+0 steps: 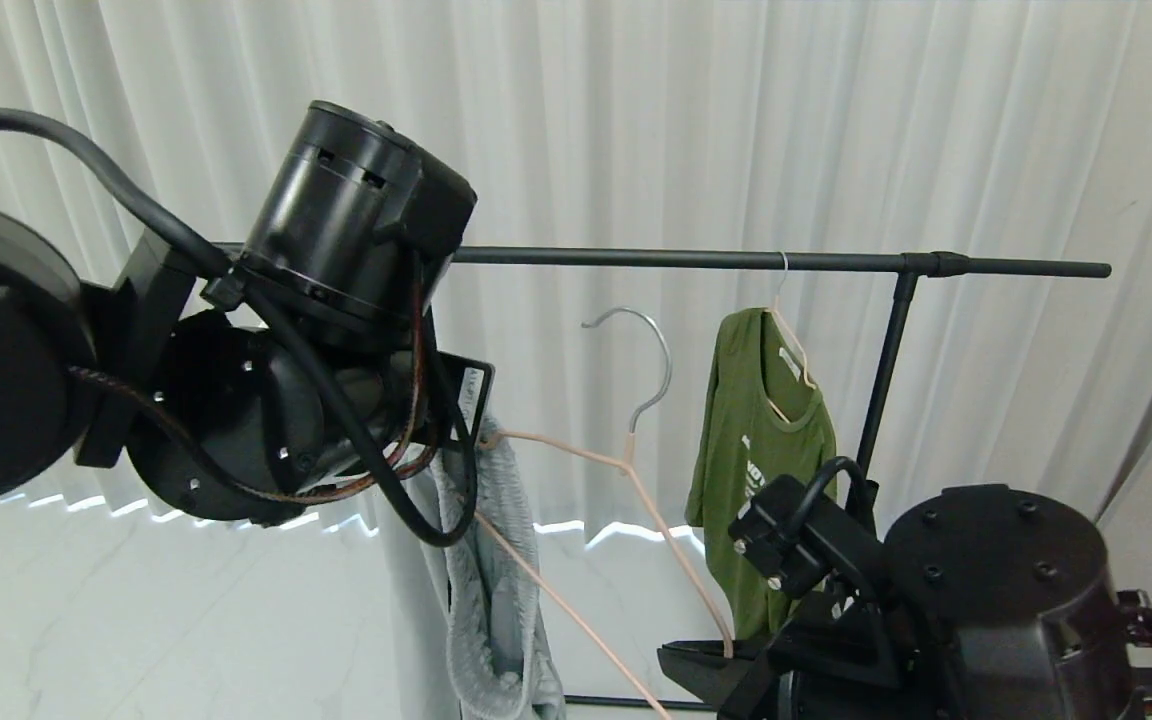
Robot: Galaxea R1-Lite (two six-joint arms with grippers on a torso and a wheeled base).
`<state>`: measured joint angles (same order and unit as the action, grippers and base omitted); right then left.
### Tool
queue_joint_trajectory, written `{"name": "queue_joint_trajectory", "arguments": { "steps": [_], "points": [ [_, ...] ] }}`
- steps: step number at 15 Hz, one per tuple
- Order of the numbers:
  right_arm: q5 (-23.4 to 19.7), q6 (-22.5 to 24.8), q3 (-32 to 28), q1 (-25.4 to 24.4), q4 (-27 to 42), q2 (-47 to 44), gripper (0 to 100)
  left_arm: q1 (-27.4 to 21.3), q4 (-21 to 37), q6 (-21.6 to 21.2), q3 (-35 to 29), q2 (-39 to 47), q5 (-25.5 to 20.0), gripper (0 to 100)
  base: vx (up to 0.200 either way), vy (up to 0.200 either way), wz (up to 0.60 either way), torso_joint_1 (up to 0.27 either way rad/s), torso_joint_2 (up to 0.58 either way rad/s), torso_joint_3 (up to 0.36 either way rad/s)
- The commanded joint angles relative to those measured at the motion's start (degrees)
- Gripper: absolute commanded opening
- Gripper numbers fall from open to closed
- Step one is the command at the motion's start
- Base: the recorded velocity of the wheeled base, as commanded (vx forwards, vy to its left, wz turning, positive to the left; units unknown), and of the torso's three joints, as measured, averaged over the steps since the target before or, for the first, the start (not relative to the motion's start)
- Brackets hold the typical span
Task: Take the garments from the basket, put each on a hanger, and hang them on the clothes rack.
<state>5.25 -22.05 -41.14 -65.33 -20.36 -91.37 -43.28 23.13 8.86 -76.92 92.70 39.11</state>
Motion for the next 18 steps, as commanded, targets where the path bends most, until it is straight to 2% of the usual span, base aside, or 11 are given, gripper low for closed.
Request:
{"name": "queue_joint_trajectory", "arguments": {
  "steps": [1,6,9,12,18],
  "points": [
    [0.11,-0.27,-1.22,0.03,-0.03,-2.94,0,-3.48,-0.01,0.01,-0.25,-1.12,0.00,0,0.000,0.000,0.00,0.000,0.00,0.000],
    [0.20,-1.15,-4.47,0.03,-0.03,-5.93,0,-10.25,-0.10,0.01,-1.30,-1.82,-0.08,0,0.000,0.000,0.00,0.000,0.00,0.000],
    [0.63,-2.21,-4.74,0.11,-0.03,-6.01,0,-12.36,-0.10,0.37,-1.65,-1.91,-0.08,0,0.000,0.000,0.00,0.000,0.00,0.000],
    [3.71,-3.96,-4.47,0.11,-2.23,-5.57,0,-12.36,-0.01,0.72,-0.60,-2.08,-0.08,0,0.000,0.000,0.00,0.000,0.00,0.000],
    [4.06,-4.23,-3.51,0.91,-2.76,-0.92,0,-12.62,-0.01,0.81,0.90,-3.58,0.88,0,0.000,0.000,0.00,0.000,0.00,0.000]
  ]
}}
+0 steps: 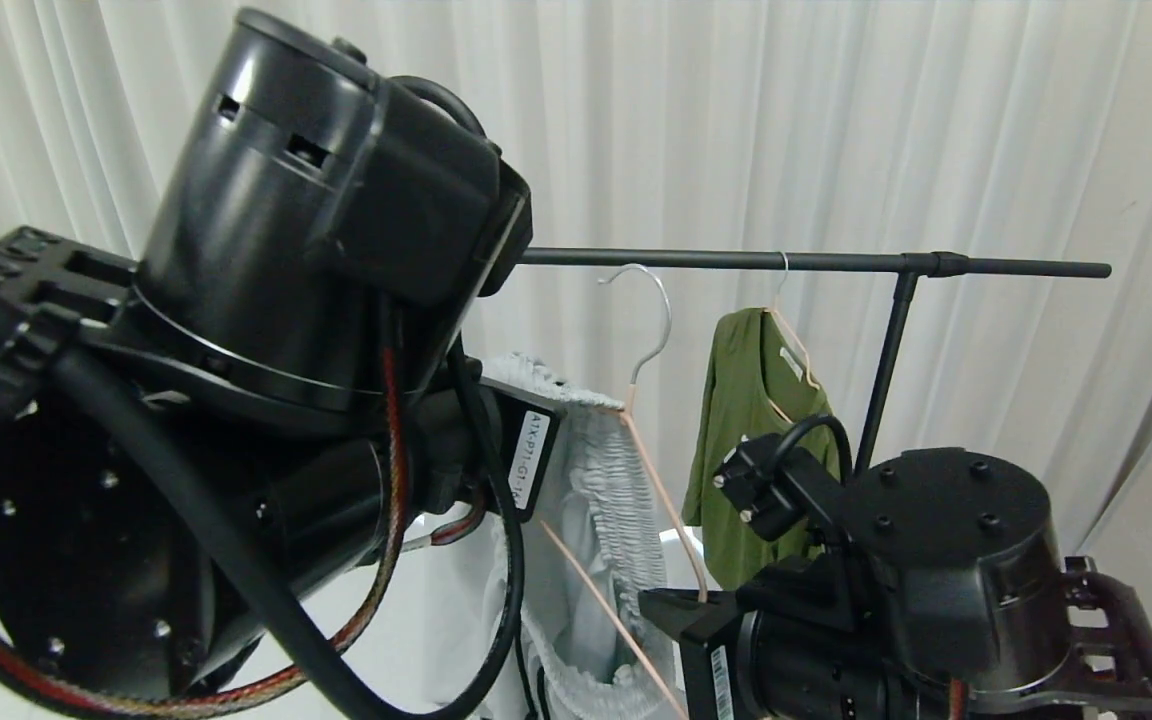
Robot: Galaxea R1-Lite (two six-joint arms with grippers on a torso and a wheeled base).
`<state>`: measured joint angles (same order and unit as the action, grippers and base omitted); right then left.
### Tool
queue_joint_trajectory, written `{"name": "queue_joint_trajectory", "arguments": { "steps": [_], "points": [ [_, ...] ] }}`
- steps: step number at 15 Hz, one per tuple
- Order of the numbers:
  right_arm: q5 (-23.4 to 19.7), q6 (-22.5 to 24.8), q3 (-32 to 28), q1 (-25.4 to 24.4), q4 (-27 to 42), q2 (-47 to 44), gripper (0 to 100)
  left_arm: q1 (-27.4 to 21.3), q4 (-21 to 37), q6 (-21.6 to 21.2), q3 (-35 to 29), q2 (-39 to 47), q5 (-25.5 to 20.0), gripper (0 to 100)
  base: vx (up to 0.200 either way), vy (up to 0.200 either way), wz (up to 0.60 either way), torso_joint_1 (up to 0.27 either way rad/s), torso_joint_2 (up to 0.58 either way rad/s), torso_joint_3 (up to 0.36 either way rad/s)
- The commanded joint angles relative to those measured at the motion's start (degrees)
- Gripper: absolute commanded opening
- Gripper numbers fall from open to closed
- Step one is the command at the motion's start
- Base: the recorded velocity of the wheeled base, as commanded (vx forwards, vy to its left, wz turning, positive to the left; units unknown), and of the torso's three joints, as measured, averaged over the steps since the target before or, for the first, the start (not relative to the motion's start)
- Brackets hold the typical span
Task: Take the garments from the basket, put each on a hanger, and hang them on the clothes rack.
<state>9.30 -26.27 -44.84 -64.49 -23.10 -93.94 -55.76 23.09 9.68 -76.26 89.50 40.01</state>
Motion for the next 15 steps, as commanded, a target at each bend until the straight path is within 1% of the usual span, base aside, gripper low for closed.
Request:
{"name": "queue_joint_trajectory", "arguments": {
  "steps": [1,5,8,9,12,15],
  "points": [
    [0.01,-0.01,0.19,0.06,-0.10,2.01,0,-0.31,0.03,0.08,0.24,-0.38,0.77,0,0.000,0.000,0.00,0.000,0.00,0.000],
    [0.01,-0.01,0.19,0.06,-1.77,2.53,0,-2.60,-0.24,0.16,0.33,-0.38,1.21,0,0.000,0.000,0.00,0.000,0.00,0.000],
    [0.01,0.26,0.10,0.06,-2.21,2.62,0,-2.86,-0.24,0.08,0.33,-0.38,1.21,0,0.000,0.000,0.00,0.000,0.00,0.000],
    [0.01,0.26,0.10,0.06,-2.30,2.89,0,-2.86,-0.24,0.08,0.33,-0.47,1.21,100,0.000,0.000,0.00,0.000,0.00,0.000],
    [0.01,0.34,0.10,0.06,-2.65,3.06,0,-2.86,-0.24,0.16,0.41,-0.47,1.21,100,0.000,0.000,0.00,0.000,0.00,0.000],
    [0.01,0.34,0.28,0.24,-2.65,4.03,0,-2.86,-0.24,0.16,1.91,-1.61,1.21,100,0.000,0.000,0.00,0.000,0.00,0.000]
  ]
}}
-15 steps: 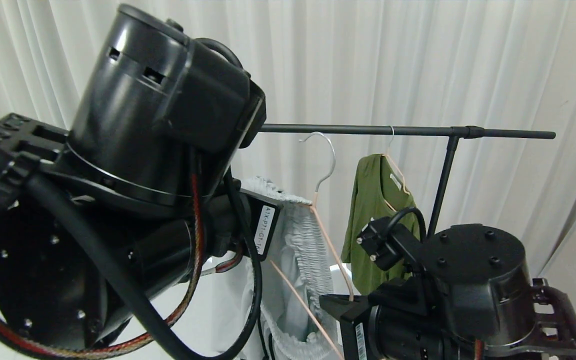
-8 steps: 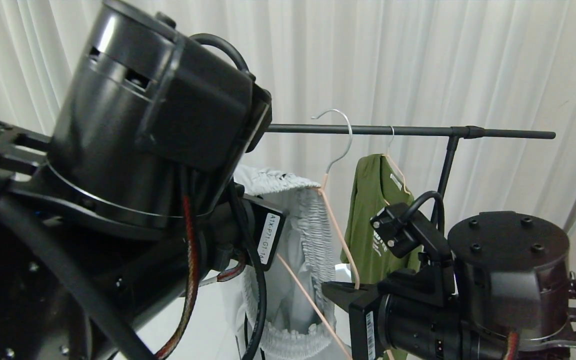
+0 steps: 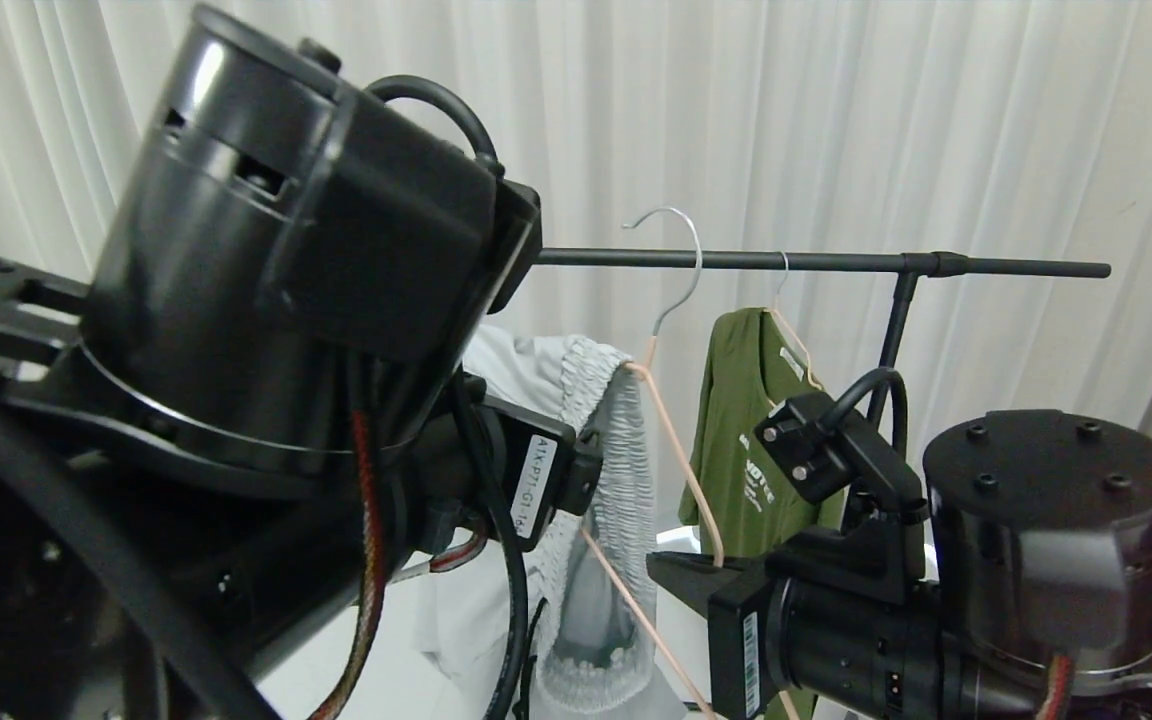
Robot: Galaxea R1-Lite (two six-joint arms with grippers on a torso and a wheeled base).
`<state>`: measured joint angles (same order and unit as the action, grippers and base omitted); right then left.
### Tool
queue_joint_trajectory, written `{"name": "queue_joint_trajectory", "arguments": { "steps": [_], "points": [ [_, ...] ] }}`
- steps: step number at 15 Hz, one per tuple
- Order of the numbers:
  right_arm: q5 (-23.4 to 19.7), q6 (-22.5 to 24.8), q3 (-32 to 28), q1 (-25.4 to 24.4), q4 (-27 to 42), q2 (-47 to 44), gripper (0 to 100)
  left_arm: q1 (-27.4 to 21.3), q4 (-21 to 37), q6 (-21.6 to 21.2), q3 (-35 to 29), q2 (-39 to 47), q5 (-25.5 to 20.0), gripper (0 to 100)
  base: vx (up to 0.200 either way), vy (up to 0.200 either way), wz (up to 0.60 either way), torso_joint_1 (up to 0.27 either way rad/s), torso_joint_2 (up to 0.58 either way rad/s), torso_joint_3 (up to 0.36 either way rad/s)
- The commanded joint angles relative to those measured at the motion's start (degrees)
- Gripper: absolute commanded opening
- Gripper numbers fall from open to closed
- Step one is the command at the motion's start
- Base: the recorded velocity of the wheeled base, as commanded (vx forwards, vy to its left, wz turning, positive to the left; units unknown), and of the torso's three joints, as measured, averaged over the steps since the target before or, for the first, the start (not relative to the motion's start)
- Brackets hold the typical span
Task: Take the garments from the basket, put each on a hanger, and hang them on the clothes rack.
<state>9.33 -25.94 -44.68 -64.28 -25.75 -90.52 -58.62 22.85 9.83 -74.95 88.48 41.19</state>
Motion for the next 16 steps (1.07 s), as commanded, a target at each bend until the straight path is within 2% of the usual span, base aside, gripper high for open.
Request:
{"name": "queue_joint_trajectory", "arguments": {
  "steps": [1,6,9,13,16],
  "points": [
    [-0.01,0.10,0.12,0.47,-0.01,0.95,0,-0.44,0.01,0.11,1.47,-1.38,0.03,100,0.000,0.000,0.00,0.000,0.00,0.000],
    [-0.10,2.12,3.81,2.14,-0.36,4.12,0,-0.79,-0.17,-0.33,8.41,-7.09,-0.06,100,0.000,0.000,0.00,0.000,0.00,0.000],
    [-0.19,2.39,7.41,2.23,-8.97,4.38,0,-0.70,-0.26,-0.33,9.03,-7.44,0.03,100,0.000,0.000,0.00,0.000,0.00,0.000],
    [-0.36,4.67,10.66,2.32,-11.34,7.02,0,0.00,-0.26,-0.33,9.56,-7.71,0.03,100,0.000,0.000,0.00,0.000,0.00,0.000],
    [-0.45,6.34,12.77,2.32,-11.43,10.80,0,3.52,-0.35,-0.25,10.26,-7.62,0.03,100,0.000,0.000,0.00,0.000,0.00,0.000]
  ]
}}
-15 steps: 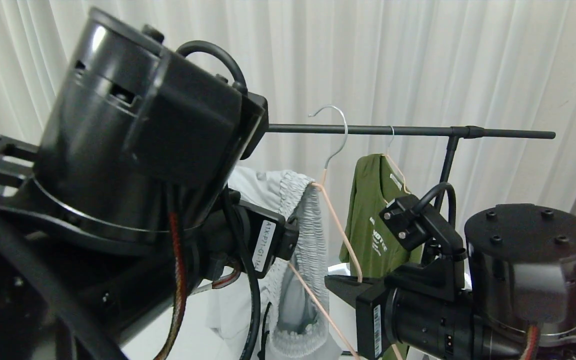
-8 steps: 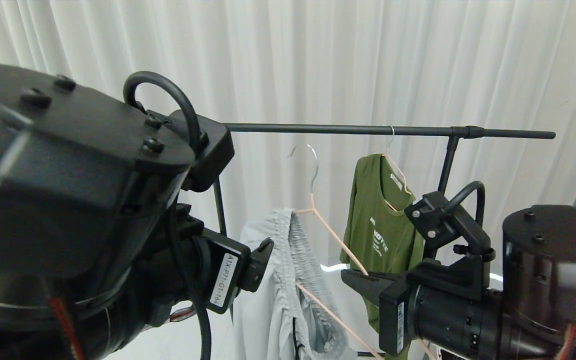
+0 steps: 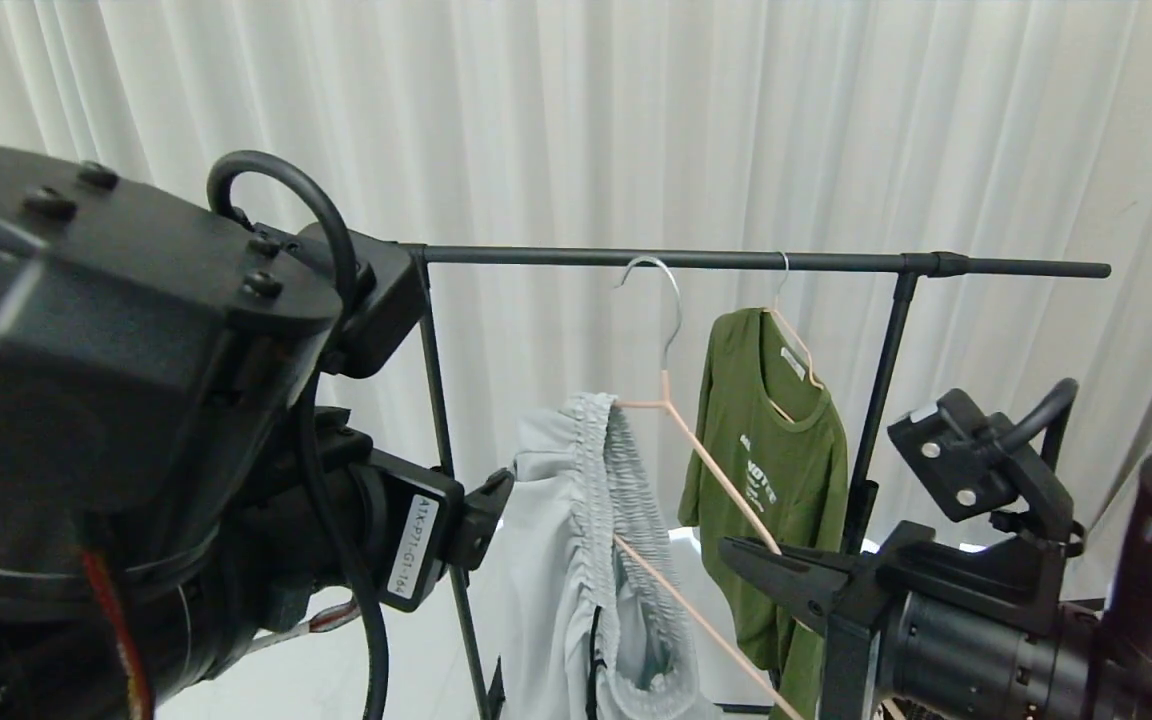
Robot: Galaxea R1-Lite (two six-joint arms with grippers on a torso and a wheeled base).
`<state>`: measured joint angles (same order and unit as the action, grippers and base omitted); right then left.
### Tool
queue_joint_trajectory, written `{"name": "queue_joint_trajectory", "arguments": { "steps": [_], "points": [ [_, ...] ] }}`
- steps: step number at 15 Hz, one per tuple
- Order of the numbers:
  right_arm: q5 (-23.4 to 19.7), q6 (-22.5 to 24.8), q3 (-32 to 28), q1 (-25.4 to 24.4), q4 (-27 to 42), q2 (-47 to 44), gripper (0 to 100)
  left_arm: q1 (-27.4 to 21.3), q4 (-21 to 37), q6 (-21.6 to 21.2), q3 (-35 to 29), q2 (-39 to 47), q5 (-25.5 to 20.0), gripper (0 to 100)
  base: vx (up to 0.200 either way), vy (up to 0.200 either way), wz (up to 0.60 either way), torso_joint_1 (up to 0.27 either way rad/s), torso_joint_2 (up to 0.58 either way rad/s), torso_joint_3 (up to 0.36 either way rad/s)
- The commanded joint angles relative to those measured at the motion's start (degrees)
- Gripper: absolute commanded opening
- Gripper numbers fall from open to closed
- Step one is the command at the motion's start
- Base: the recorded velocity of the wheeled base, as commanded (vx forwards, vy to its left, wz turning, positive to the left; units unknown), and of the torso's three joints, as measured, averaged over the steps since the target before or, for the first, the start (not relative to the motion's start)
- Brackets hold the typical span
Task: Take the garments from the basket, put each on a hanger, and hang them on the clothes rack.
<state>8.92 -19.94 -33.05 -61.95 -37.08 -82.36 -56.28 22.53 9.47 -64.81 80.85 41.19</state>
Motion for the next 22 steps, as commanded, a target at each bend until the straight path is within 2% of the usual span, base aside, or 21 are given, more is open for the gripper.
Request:
{"name": "queue_joint_trajectory", "arguments": {
  "steps": [1,4,6,9,10,12,14,16,17,19,20,22],
  "points": [
    [-0.22,0.96,2.20,-0.01,-0.09,3.79,0,2.32,-0.29,0.02,0.03,-0.08,-0.06,100,0.000,0.000,0.00,0.000,0.00,0.000],
    [-1.19,3.33,4.13,-0.89,-0.45,6.42,0,3.02,-0.47,-0.07,1.61,-2.01,-0.41,100,0.000,0.000,0.00,0.000,0.00,0.000],
    [-3.39,3.95,6.51,-1.59,-4.75,7.21,0,1.97,-0.47,-0.33,3.98,-5.79,-1.47,100,0.000,0.000,0.00,0.000,0.00,0.000],
    [-6.20,5.71,8.26,-2.03,-8.09,7.56,0,1.18,-0.47,-6.31,5.57,-11.68,-7.18,100,0.000,0.000,0.00,0.000,0.00,0.000],
    [-7.78,5.97,9.32,-2.47,-8.97,7.56,0,1.26,-0.47,-12.72,7.59,-16.51,-13.59,100,0.000,0.000,0.00,0.000,0.00,0.000],
    [-10.77,6.14,10.81,-2.56,-10.38,7.74,0,2.49,-0.47,-23.27,13.13,-24.25,-23.44,100,0.000,0.000,0.00,0.000,0.00,0.000],
    [-15.25,6.32,12.31,-2.65,-10.55,9.67,0,6.45,-1.17,-30.04,17.17,-28.38,-30.29,100,0.000,0.000,0.00,0.000,0.00,0.000],
    [-19.65,7.90,14.77,-2.82,-10.55,11.78,0,7.94,-3.54,-30.92,19.63,-28.99,-34.86,100,0.000,0.000,0.00,0.000,0.00,0.000],
    [-20.53,8.17,15.38,-3.00,-10.55,12.14,0,7.94,-5.65,-30.92,20.60,-28.38,-36.89,100,0.000,0.000,0.00,0.000,0.00,0.000],
    [-21.23,8.17,18.72,-6.60,-10.55,13.54,0,7.94,-8.73,-31.01,22.35,-27.15,-41.72,100,0.000,0.000,0.00,0.000,0.00,0.000],
    [-21.23,8.17,19.25,-7.66,-10.55,13.89,0,7.77,-8.82,-31.01,23.06,-26.53,-46.11,100,0.000,0.000,0.00,0.000,0.00,0.000],
    [-21.23,8.08,21.54,-13.19,-10.55,15.47,0,7.07,-8.91,-32.15,24.11,-24.77,-54.64,100,0.000,0.000,0.00,0.000,0.00,0.000]
  ]
}}
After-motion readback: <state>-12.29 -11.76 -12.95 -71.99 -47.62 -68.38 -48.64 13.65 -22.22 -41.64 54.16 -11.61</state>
